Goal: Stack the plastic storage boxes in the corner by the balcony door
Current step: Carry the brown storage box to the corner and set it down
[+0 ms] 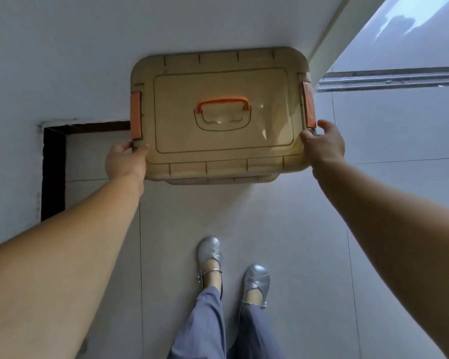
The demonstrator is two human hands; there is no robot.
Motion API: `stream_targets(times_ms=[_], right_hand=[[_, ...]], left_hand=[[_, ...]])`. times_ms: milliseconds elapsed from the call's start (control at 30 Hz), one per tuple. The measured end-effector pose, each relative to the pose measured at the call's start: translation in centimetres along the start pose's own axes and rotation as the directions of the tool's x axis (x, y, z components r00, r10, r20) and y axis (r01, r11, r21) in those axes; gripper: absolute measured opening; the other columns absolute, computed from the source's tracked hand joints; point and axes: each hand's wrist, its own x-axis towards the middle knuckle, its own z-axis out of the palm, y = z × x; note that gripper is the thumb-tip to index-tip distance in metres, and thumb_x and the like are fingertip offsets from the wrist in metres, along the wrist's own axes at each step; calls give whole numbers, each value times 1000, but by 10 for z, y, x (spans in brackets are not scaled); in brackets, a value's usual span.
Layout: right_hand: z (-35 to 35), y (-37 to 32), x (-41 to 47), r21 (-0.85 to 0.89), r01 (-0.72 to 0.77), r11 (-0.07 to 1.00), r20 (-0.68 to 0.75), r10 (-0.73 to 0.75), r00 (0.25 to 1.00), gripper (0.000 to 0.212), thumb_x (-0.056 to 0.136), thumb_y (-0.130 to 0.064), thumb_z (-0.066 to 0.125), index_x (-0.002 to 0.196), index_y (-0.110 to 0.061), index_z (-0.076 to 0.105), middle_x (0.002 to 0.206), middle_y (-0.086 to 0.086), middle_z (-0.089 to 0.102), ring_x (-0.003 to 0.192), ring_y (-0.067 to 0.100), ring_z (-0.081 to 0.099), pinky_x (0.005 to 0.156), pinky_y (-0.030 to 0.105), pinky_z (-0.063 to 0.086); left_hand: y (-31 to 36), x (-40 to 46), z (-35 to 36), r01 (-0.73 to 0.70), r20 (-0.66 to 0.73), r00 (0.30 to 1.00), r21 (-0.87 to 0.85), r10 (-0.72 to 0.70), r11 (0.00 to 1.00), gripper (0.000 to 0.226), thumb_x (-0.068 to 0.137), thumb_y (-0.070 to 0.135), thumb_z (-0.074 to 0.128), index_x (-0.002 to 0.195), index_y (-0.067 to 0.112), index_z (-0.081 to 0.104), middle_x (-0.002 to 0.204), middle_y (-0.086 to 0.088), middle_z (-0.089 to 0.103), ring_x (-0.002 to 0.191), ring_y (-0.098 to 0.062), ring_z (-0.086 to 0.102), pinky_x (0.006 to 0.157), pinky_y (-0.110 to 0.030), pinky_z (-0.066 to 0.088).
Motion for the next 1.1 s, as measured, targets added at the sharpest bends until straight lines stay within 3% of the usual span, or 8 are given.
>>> stream_targets(times_ms=[200, 533, 633, 700, 833, 900, 967, 1100], right_hand=[[-10, 8, -9, 21, 15, 1000, 140, -18, 990, 50, 92, -14, 52, 140, -24, 41, 135, 3, 54, 113, 20, 54, 99, 38, 49], [-12, 7, -11, -35, 2, 999, 124, 2, 992, 49, 94, -17, 50, 141, -28, 39, 134, 4, 50, 115, 25, 54, 98, 42, 51], [-16, 4, -14, -54, -28, 998, 141, 36, 989, 51, 93, -13, 52, 141, -25, 40, 135, 8, 49, 114, 29, 54, 95, 42, 52], [-21, 3, -18, -77, -45, 996, 168, 57, 984, 54, 91, -13, 56, 142, -21, 38, 136, 11, 48, 115, 31, 54, 93, 40, 52], [-39, 1, -37, -83, -71, 994, 163, 83, 983, 61, 89, -18, 60, 144, -18, 34, 139, 11, 48, 113, 27, 54, 85, 33, 47], [-56, 0, -52, -74, -92, 993, 156, 103, 982, 62, 89, -19, 60, 145, -17, 33, 140, 13, 49, 111, 26, 55, 92, 35, 50], [-75, -2, -71, -72, -114, 991, 148, 124, 981, 62, 89, -20, 60, 144, -16, 34, 141, 14, 49, 114, 26, 55, 99, 41, 48], [-126, -2, -115, -26, -183, 983, 112, 185, 976, 58, 89, -20, 60, 143, -13, 38, 144, 14, 46, 127, 31, 50, 103, 39, 40]], left_hand=[[-5, 0, -6, 19, 26, 1000, -97, -16, 995, 37, 86, 18, 62, 123, 22, 57, 130, -3, 61, 116, -22, 58, 99, -44, 50], [-13, -7, -8, -10, 46, 999, -36, 12, 999, 42, 91, 16, 56, 132, 20, 49, 134, -8, 57, 118, -27, 57, 98, -44, 50], [-13, -10, -8, -26, 98, 995, 51, 21, 998, 49, 90, 20, 56, 138, 19, 43, 138, -8, 53, 121, -27, 53, 101, -33, 43], [-8, -17, -8, -64, 111, 993, 140, 49, 988, 57, 89, 26, 57, 142, 19, 37, 143, -6, 48, 127, -27, 48, 94, -27, 36], [12, -47, -8, -194, 112, 979, 270, 169, 943, 71, 86, 31, 60, 147, 22, 26, 151, -5, 37, 137, -29, 38, 108, -40, 36], [25, -72, -7, -249, 135, 967, 361, 214, 899, 72, 85, 34, 60, 147, 26, 25, 154, -6, 32, 140, -30, 34, 109, -46, 37], [41, -102, -4, -291, 194, 955, 444, 226, 848, 72, 85, 39, 58, 147, 30, 24, 157, -6, 23, 143, -31, 27, 110, -52, 35], [74, -173, 2, -433, 390, 885, 486, 256, 759, 68, 86, 40, 55, 147, 31, 26, 159, -4, 15, 146, -28, 17, 115, -53, 25]])
